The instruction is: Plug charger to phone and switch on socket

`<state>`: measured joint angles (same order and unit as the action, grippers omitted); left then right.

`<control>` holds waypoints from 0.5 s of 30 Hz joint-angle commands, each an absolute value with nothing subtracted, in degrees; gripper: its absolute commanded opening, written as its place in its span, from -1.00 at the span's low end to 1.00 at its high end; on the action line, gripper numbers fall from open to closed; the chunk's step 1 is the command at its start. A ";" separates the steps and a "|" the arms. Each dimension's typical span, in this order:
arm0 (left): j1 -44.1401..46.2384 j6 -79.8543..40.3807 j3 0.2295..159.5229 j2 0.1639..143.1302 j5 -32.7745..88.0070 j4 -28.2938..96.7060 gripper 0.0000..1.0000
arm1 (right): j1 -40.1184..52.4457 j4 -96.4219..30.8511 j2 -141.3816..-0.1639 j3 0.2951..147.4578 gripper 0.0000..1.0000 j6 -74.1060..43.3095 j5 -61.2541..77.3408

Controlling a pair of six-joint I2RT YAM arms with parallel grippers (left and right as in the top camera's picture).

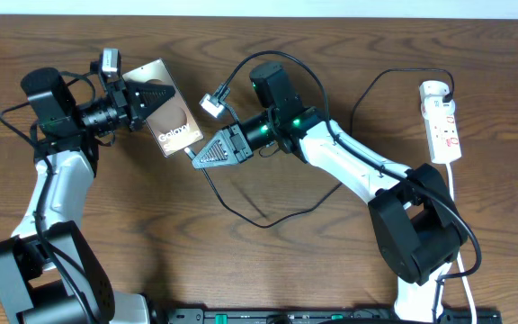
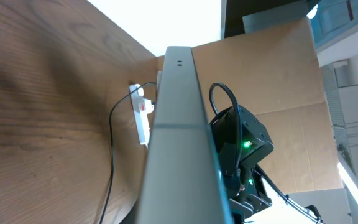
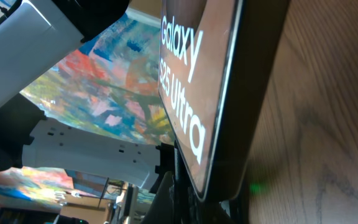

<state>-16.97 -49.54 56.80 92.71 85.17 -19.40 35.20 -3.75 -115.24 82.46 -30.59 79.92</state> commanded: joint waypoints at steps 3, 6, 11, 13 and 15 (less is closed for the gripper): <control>-16.62 -50.09 56.60 92.14 87.37 -19.68 -0.85 | 34.50 -3.14 -115.44 82.81 -0.98 -32.36 77.47; -16.62 -50.06 56.60 92.14 87.31 -19.68 -0.85 | 34.54 -1.98 -115.44 82.81 -0.98 -33.89 77.25; -16.62 -50.26 56.60 92.14 86.28 -19.70 -0.85 | 34.59 2.09 -115.44 82.81 -0.98 -38.98 74.56; -16.62 -50.26 56.60 92.14 86.02 -19.86 -0.85 | 34.59 4.03 -115.44 82.81 -0.98 -41.28 73.63; -16.62 -50.26 56.60 92.14 85.34 -19.86 -0.85 | 34.59 5.80 -115.44 82.81 -0.98 -43.83 72.12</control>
